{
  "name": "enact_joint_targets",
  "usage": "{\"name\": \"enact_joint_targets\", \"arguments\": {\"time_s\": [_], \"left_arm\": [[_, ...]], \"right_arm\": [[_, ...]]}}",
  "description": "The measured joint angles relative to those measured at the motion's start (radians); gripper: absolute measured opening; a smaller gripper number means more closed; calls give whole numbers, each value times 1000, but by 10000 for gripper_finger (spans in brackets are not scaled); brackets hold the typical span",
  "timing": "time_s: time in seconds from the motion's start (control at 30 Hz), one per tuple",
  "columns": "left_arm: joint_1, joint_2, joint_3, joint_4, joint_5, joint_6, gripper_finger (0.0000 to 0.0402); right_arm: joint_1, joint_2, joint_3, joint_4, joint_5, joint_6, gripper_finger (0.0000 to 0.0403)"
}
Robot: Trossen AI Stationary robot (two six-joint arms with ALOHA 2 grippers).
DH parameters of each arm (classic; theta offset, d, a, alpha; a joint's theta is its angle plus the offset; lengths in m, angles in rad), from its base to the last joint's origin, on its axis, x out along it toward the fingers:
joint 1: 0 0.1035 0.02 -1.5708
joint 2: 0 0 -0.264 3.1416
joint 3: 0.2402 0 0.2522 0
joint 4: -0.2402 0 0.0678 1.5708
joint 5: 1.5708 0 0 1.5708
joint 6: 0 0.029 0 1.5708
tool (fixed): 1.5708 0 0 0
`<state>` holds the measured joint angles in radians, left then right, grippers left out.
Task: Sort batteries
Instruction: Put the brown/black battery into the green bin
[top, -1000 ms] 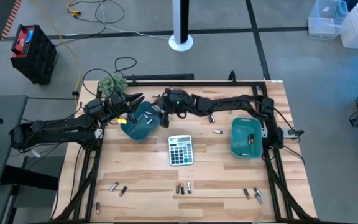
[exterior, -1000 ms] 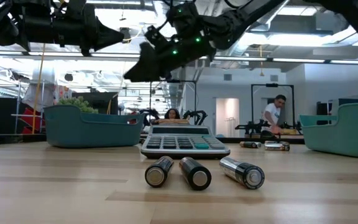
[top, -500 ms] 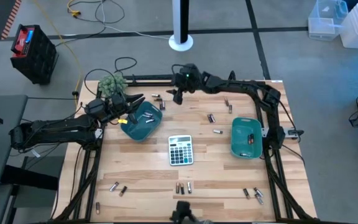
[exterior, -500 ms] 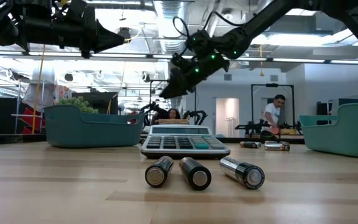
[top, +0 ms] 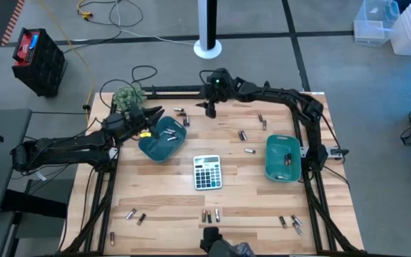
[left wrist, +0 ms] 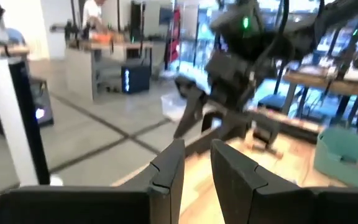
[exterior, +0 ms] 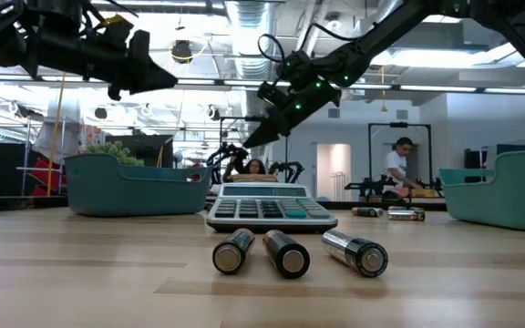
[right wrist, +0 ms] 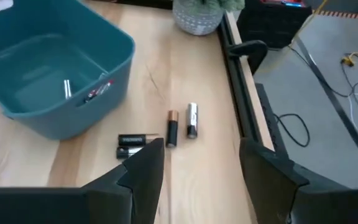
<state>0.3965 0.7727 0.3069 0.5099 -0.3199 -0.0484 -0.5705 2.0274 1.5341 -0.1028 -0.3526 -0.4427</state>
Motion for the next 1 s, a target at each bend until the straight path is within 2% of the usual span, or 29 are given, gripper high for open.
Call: {"name": "enact_joint_targets", "arguments": {"time_s": [0.17, 0.27, 0.47, 0.63, 0.73, 0.87, 1.0], "left_arm": [[-5, 0, 86, -263, 0, -51, 76], [-50, 0, 135, -419, -2, -81, 76], [-237, 0, 252, -702, 49, -171, 74], [-454, 31, 316, -812, 52, -303, 60], [-553, 80, 347, -862, 51, -451, 50], [-646, 181, 386, -994, 59, -727, 41], [-725, 315, 440, -1120, 116, -948, 37]], "right_arm": [[6, 0, 0, -11, -42, -1, 223], [18, 0, 0, -14, -46, -11, 223], [34, 0, 0, -18, -46, -22, 223], [50, 0, 0, -17, -46, -21, 223], [61, 0, 0, -17, -45, 2, 223], [80, 0, 0, -21, -45, 15, 223], [102, 0, 0, 7, -45, 8, 223]]}}
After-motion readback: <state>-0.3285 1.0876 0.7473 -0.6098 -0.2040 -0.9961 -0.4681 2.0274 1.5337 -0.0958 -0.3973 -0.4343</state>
